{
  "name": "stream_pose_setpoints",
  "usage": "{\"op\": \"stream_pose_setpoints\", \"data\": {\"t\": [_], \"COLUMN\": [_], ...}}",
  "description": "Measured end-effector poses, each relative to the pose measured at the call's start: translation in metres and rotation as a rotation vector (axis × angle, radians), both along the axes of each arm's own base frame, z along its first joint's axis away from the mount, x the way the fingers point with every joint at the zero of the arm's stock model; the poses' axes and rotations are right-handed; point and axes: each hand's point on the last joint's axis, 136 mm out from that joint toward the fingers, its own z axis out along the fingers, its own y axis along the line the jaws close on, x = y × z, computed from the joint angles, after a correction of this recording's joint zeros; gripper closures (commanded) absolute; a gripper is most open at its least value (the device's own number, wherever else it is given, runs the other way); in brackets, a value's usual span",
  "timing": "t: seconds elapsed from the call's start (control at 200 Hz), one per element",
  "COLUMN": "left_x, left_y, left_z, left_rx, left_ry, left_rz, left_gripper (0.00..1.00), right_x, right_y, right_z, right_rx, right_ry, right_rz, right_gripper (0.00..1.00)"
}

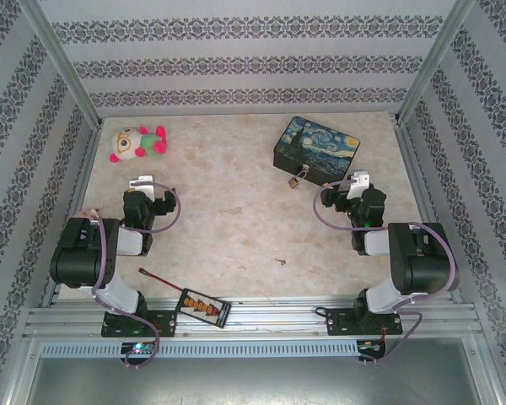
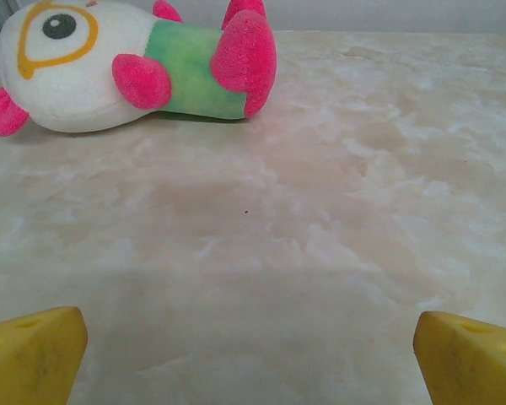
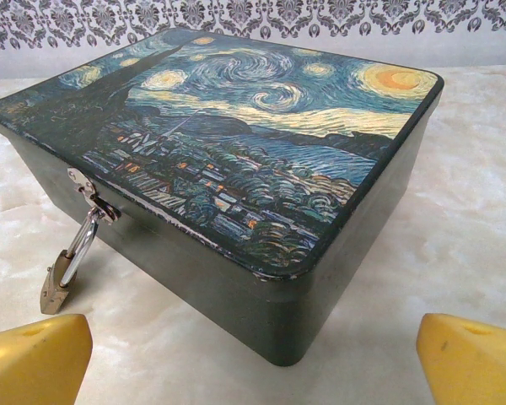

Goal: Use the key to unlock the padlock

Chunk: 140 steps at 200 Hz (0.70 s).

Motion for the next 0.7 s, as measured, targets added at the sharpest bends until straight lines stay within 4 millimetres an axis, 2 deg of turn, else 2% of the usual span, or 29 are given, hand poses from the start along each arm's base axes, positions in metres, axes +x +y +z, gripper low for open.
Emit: {"op": "stream_pose_setpoints", "data": {"t": [0.7], "left_x": [0.0000], "left_y": [0.0004], "left_z": [0.0000], "left_rx": [0.000], "left_ry": [0.000], "left_rz": [0.002], "left_gripper": [0.01], "right_x": [0.0003], "right_y": [-0.0028], "right_z": [-0.0003], "right_rx": [-0.004], "right_ry": [0.001], "right_rz": [-0.016], "right_gripper": [0.02]}}
